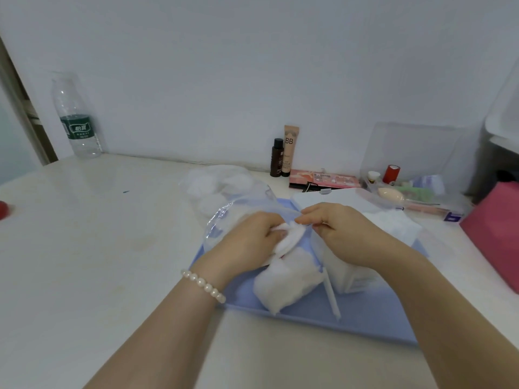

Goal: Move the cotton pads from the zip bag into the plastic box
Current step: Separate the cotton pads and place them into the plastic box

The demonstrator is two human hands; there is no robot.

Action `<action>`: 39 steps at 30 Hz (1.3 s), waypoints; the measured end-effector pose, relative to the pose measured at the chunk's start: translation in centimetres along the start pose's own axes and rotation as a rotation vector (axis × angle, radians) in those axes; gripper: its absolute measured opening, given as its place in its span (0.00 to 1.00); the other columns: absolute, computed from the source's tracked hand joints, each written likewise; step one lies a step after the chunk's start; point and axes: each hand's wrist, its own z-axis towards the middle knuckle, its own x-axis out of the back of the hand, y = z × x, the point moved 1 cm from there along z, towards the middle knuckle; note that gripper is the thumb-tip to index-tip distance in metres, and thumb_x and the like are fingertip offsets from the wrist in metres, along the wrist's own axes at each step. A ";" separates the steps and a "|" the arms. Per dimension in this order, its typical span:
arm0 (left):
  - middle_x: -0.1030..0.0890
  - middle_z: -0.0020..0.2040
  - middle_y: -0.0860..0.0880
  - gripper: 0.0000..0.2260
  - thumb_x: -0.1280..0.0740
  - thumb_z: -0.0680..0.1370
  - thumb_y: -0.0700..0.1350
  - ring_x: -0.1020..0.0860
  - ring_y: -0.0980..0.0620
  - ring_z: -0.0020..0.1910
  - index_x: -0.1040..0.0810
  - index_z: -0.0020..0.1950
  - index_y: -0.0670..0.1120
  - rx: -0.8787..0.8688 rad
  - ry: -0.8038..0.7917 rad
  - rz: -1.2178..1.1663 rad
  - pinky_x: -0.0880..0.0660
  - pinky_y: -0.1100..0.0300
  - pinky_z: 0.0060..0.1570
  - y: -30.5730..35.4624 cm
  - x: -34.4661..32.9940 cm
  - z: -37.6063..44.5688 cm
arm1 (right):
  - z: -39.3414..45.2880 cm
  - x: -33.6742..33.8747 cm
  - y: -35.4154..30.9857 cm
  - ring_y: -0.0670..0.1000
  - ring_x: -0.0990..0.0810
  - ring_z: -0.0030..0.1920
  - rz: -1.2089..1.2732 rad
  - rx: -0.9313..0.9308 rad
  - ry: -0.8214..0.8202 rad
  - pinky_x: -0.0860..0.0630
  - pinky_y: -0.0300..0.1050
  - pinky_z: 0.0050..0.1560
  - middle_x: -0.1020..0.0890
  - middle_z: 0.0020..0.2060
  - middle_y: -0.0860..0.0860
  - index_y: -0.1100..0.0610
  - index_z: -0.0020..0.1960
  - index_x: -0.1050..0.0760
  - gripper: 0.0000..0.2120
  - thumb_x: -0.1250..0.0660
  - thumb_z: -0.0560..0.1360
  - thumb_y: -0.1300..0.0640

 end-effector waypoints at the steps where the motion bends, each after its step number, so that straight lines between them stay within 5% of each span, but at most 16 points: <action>1: 0.27 0.34 0.44 0.11 0.40 0.79 0.42 0.32 0.49 0.35 0.27 0.40 0.37 0.007 0.023 0.005 0.34 0.51 0.40 -0.2 0.0 0.0 | 0.0 0.1 0.0 0.46 0.34 0.68 -0.004 0.004 -0.003 0.43 0.30 0.60 0.30 0.68 0.47 0.52 0.64 0.26 0.19 0.46 0.79 0.66; 5: 0.21 0.45 0.48 0.10 0.33 0.75 0.49 0.25 0.50 0.44 0.23 0.52 0.44 0.039 -0.017 0.006 0.30 0.57 0.45 0.5 -0.5 -0.2 | -0.2 0.3 0.1 0.47 0.36 0.69 -0.118 0.006 -0.013 0.42 0.36 0.65 0.33 0.69 0.46 0.48 0.67 0.30 0.22 0.38 0.76 0.64; 8: 0.24 0.61 0.50 0.30 0.30 0.71 0.58 0.27 0.49 0.60 0.33 0.69 0.51 0.104 -0.117 0.326 0.30 0.58 0.54 1.2 -2.1 -0.6 | -0.1 0.0 0.1 0.49 0.36 0.69 -0.215 0.011 0.041 0.39 0.45 0.68 0.32 0.68 0.47 0.48 0.67 0.29 0.21 0.34 0.75 0.60; 10: 0.22 0.59 0.47 0.22 0.35 0.76 0.56 0.26 0.46 0.59 0.32 0.66 0.49 0.081 -0.070 0.446 0.29 0.55 0.52 1.1 -3.0 -0.4 | -0.1 -0.2 0.0 0.49 0.36 0.68 -0.221 0.020 0.058 0.39 0.46 0.67 0.31 0.67 0.47 0.48 0.66 0.28 0.20 0.34 0.75 0.59; 12: 0.21 0.50 0.43 0.06 0.40 0.79 0.47 0.25 0.42 0.52 0.28 0.51 0.46 0.040 0.030 0.417 0.32 0.54 0.44 0.7 -2.6 -0.2 | 0.0 -0.3 -0.1 0.50 0.36 0.67 -0.236 0.024 0.062 0.38 0.46 0.67 0.30 0.67 0.47 0.48 0.66 0.28 0.19 0.36 0.76 0.60; 14: 0.21 0.44 0.42 0.06 0.41 0.78 0.43 0.25 0.42 0.46 0.30 0.42 0.46 -0.016 0.072 0.336 0.37 0.54 0.39 0.4 -1.8 -0.1 | 0.0 -0.3 -0.1 0.50 0.35 0.67 -0.240 0.034 0.066 0.38 0.46 0.67 0.30 0.67 0.47 0.49 0.66 0.28 0.19 0.39 0.77 0.61; 19: 0.20 0.37 0.43 0.08 0.39 0.76 0.37 0.30 0.48 0.35 0.19 0.47 0.41 -0.277 0.066 0.191 0.33 0.54 0.38 0.8 -0.5 -0.6 | 0.0 -0.2 0.0 0.49 0.34 0.67 -0.153 0.045 0.084 0.38 0.41 0.67 0.29 0.67 0.48 0.52 0.65 0.26 0.21 0.45 0.77 0.68; 22: 0.18 0.39 0.51 0.12 0.40 0.72 0.37 0.26 0.56 0.36 0.17 0.48 0.43 -0.374 0.136 0.007 0.30 0.62 0.38 1.4 0.3 -1.1 | -0.1 0.4 0.3 0.47 0.30 0.65 0.047 0.025 0.143 0.37 0.34 0.63 0.25 0.63 0.48 0.52 0.58 0.22 0.22 0.44 0.74 0.72; 25: 0.22 0.41 0.63 0.11 0.32 0.73 0.36 0.26 0.68 0.39 0.20 0.48 0.51 -0.267 0.294 -0.279 0.32 0.75 0.40 2.6 1.5 -1.5 | -0.4 1.6 -0.1 0.44 0.21 0.50 0.299 0.018 0.296 0.26 0.39 0.54 0.17 0.44 0.41 0.46 0.41 0.20 0.24 0.43 0.70 0.74; 28: 0.18 0.41 0.55 0.09 0.26 0.70 0.38 0.21 0.61 0.40 0.21 0.46 0.49 -0.056 0.379 -0.684 0.25 0.66 0.41 3.0 1.9 -1.4 | -0.8 2.8 -0.9 0.45 0.20 0.37 0.668 -0.029 0.412 0.24 0.34 0.37 0.17 0.35 0.43 0.50 0.38 0.20 0.22 0.43 0.72 0.73; 31: 0.16 0.44 0.45 0.06 0.32 0.74 0.38 0.19 0.47 0.41 0.21 0.50 0.42 0.109 0.203 -1.088 0.21 0.55 0.37 3.5 1.4 -1.5 | -1.1 3.5 -1.6 0.52 0.21 0.32 0.954 -0.110 0.305 0.26 0.43 0.32 0.18 0.32 0.53 0.55 0.41 0.19 0.09 0.37 0.76 0.60; 34: 0.17 0.46 0.42 0.08 0.38 0.77 0.36 0.18 0.48 0.40 0.23 0.54 0.39 0.125 0.092 -1.277 0.20 0.56 0.38 4.1 0.7 -1.6 | -1.7 3.4 -1.7 0.51 0.21 0.33 0.869 -0.100 0.139 0.26 0.45 0.34 0.17 0.34 0.51 0.55 0.46 0.20 0.18 0.32 0.66 0.42; 39: 0.17 0.47 0.41 0.13 0.37 0.73 0.33 0.17 0.47 0.42 0.23 0.56 0.38 0.096 -0.025 -1.361 0.20 0.54 0.43 4.4 0.5 -1.8 | -1.8 2.9 -1.9 0.50 0.16 0.39 0.890 -0.024 0.339 0.19 0.44 0.38 0.14 0.39 0.51 0.57 0.45 0.18 0.12 0.24 0.62 0.64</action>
